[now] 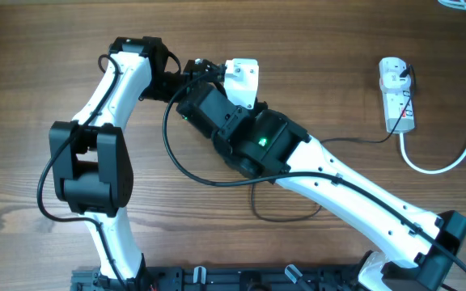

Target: Plug charger to phone and switch on socket

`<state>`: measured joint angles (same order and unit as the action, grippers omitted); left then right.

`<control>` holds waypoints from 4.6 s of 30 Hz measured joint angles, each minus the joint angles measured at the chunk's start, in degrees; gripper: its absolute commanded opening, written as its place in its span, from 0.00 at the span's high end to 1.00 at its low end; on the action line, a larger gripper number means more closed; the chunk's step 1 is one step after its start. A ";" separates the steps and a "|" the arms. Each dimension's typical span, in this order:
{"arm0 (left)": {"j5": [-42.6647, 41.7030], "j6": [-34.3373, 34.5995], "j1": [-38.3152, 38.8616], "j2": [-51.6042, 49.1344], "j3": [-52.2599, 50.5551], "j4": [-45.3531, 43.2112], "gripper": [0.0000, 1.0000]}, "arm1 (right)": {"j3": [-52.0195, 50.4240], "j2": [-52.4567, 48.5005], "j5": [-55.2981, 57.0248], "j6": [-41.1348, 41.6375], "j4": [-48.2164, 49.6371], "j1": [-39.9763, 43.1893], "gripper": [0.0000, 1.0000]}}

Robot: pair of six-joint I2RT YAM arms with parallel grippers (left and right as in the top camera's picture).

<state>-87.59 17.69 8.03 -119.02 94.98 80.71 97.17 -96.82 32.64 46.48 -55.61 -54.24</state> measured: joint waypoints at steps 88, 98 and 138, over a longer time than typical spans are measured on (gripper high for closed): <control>-1.49 0.20 -0.11 0.52 0.00 -1.49 0.02 | 0.00 -1.55 9.09 42.53 -4.59 0.44 0.96; -1.49 4.39 -0.11 0.52 0.00 -3.10 0.12 | 0.00 -1.49 9.42 64.87 -5.11 0.44 0.96; -1.51 19.50 -0.11 0.52 0.00 -6.38 0.34 | -0.02 4.09 0.55 71.80 -1.53 0.44 0.96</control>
<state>-89.10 37.19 7.92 -118.50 94.98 74.32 97.14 -92.73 33.19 118.28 -57.14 -53.80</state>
